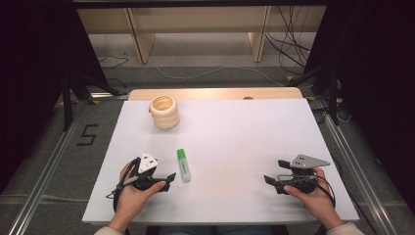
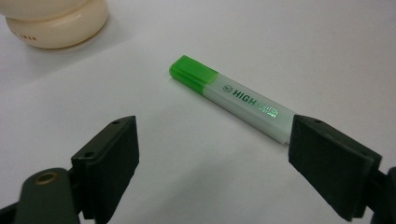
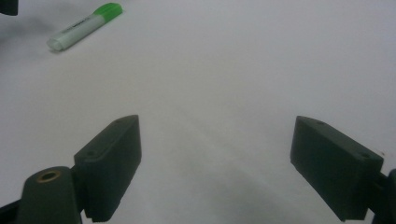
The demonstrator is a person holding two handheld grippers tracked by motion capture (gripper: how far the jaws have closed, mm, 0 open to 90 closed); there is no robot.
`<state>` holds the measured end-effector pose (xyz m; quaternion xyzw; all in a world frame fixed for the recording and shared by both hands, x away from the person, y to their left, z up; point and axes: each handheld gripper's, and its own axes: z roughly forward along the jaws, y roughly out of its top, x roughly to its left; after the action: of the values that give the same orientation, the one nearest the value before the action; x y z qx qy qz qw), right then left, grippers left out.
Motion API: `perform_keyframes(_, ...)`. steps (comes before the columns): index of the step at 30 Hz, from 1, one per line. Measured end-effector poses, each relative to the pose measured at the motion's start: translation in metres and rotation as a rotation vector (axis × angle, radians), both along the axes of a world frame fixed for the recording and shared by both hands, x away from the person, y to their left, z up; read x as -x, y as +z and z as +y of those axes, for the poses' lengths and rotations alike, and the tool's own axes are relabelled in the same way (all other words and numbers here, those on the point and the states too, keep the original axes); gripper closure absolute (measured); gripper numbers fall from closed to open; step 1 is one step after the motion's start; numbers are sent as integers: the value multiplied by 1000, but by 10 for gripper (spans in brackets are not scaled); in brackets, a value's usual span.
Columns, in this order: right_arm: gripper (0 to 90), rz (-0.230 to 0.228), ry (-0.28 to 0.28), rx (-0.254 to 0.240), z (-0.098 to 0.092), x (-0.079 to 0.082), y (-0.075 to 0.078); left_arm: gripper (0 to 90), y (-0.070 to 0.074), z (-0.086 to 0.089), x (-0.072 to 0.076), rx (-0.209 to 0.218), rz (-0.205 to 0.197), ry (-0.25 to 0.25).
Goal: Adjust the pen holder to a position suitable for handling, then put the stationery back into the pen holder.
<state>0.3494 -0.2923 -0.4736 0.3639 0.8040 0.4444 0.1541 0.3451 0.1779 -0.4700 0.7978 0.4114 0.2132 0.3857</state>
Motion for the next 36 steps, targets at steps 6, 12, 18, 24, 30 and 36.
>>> perform_keyframes(6,174,1,-8,-3,0,-1,0,162,-1,1,0,4,2,2)
perform_keyframes(12,173,-2,-8,-6,-1,0,0,163,-1,0,0,-11,-2,5)
perform_keyframes(18,173,1,-9,-7,-1,0,0,169,0,0,-1,-15,-14,5)
perform_keyframes(24,173,2,0,1,1,0,0,387,2,-5,-1,13,-24,6)
perform_keyframes(30,173,2,5,-3,1,0,-1,847,10,-21,-4,-14,18,-20)
perform_keyframes(36,173,6,3,7,3,0,-1,897,11,-44,-13,0,61,-55)
